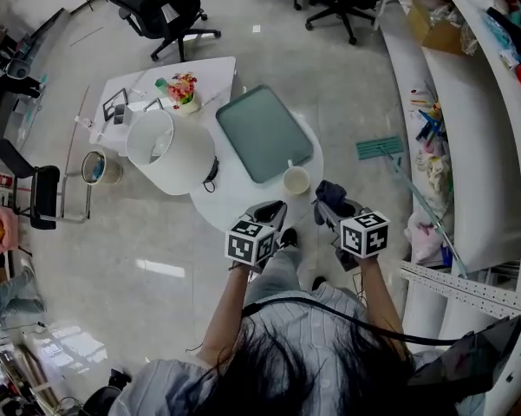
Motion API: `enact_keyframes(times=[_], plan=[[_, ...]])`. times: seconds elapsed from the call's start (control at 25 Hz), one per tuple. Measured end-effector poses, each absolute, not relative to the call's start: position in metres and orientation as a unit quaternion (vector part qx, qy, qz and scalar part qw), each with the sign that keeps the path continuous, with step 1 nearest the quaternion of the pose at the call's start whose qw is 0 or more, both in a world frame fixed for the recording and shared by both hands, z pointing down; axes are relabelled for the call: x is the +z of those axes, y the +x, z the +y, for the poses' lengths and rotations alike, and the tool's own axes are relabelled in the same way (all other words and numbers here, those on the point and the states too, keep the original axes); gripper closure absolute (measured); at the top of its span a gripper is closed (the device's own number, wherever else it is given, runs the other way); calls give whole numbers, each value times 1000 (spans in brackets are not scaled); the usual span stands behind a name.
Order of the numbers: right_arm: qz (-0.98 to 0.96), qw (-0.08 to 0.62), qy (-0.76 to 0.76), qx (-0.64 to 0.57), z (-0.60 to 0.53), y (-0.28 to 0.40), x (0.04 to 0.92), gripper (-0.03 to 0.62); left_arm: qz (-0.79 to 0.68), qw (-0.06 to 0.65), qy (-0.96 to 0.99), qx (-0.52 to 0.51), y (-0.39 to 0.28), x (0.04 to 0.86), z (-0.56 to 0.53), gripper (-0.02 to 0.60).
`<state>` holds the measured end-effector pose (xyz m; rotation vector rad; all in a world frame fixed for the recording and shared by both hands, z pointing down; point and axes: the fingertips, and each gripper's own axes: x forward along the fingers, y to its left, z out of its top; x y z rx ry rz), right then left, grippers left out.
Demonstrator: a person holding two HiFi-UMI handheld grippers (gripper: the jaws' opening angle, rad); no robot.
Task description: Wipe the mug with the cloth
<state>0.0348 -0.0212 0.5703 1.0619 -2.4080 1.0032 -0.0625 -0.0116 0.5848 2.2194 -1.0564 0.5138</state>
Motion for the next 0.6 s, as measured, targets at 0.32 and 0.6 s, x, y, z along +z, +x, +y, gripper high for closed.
enact_keyframes(times=[0.32,0.6], plan=[[-822,164,409,360,-62,38,578,514,-368,329,840,225,-75,607,-50,561],[-819,182,420,347,-83,37,584,514,-329,330,847,254,-73,620,-66,555]])
